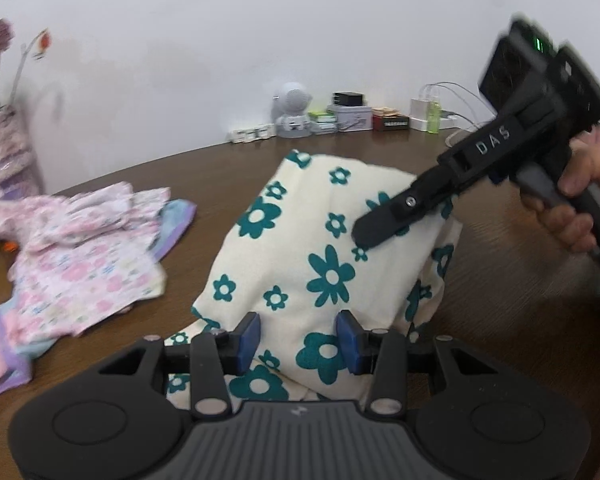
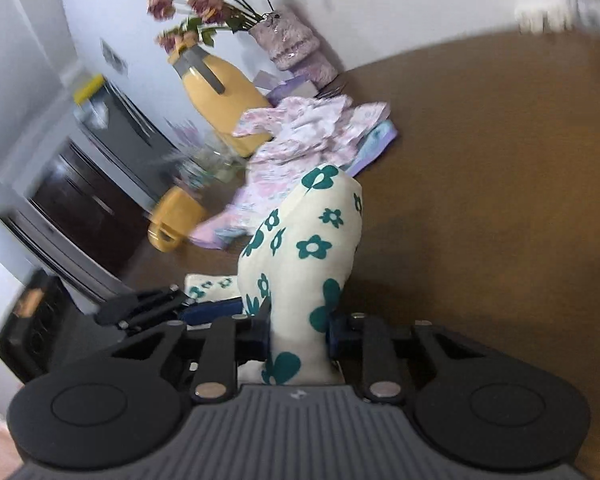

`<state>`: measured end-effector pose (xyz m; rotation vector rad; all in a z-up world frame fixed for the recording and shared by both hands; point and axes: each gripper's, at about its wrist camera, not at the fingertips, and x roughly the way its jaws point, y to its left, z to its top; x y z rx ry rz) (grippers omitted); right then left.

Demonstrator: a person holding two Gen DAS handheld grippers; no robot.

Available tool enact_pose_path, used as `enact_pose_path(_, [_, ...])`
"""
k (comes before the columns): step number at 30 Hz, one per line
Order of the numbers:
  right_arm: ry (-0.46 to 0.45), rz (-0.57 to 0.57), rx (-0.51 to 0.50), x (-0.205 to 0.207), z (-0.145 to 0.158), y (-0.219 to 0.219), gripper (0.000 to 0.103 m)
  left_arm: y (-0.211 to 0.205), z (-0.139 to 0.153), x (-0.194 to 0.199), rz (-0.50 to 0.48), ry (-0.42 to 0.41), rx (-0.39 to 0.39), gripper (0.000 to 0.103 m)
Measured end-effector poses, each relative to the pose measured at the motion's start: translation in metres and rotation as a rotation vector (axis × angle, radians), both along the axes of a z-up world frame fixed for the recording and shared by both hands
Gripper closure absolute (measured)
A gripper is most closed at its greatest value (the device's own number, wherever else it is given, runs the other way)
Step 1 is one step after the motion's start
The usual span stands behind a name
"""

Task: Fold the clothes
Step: 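Lift the bundle end with the right tool and fold it over onto the dress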

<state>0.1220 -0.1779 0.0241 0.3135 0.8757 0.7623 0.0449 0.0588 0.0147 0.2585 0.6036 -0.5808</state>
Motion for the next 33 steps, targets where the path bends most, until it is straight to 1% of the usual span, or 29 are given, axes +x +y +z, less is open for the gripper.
enact_pose_path(2, [-0.042, 0.005, -0.132, -0.002, 0.019, -0.003, 0.080, -0.013, 0.004, -0.002, -0.038, -0.009, 0.008, 0.059])
enact_pose_path(4, [-0.083, 0.012, -0.261, -0.002, 0.037, -0.005, 0.080, -0.018, 0.008, -0.007, -0.065, -0.028, 0.028, 0.059])
enact_pose_path(7, [-0.150, 0.025, -0.459, 0.000, 0.062, -0.004, 0.080, -0.022, 0.002, -0.005, -0.073, -0.021, 0.039, 0.059])
enact_pose_path(9, [-0.198, 0.041, -0.579, 0.001, 0.072, 0.003, 0.080, -0.024, -0.002, -0.002, -0.074, -0.009, 0.042, 0.060])
enact_pose_path(10, [-0.221, 0.052, -0.632, 0.001, 0.075, 0.007, 0.080, -0.025, -0.005, -0.001, -0.074, -0.003, 0.044, 0.061])
enact_pose_path(13, [-0.286, 0.100, -0.749, -0.004, 0.076, 0.028, 0.080, -0.028, -0.012, 0.003, -0.076, 0.014, 0.049, 0.061])
enact_pose_path(16, [-0.389, 0.150, -0.869, -0.019, 0.072, 0.058, 0.080, -0.031, -0.019, 0.007, -0.077, 0.031, 0.054, 0.060])
enact_pose_path(19, [-0.490, 0.200, -0.964, -0.036, 0.065, 0.089, 0.080, -0.033, -0.024, 0.009, -0.075, 0.043, 0.046, 0.059])
enact_pose_path(22, [-0.550, 0.256, -1.008, -0.054, 0.057, 0.114, 0.079, -0.027, -0.022, 0.004, -0.078, 0.049, 0.019, 0.059])
enact_pose_path(25, [-0.575, 0.302, -1.013, -0.070, 0.046, 0.131, 0.077, -0.007, -0.013, -0.009, -0.066, 0.040, -0.028, 0.058])
enact_pose_path(29, [-0.581, 0.325, -0.992, -0.085, 0.030, 0.145, 0.074, 0.030, 0.000, -0.029, 0.017, 0.018, -0.080, 0.058])
enact_pose_path(33, [-0.581, 0.326, -0.966, -0.096, 0.009, 0.155, 0.073, 0.055, 0.008, -0.042, 0.092, -0.005, -0.108, 0.058])
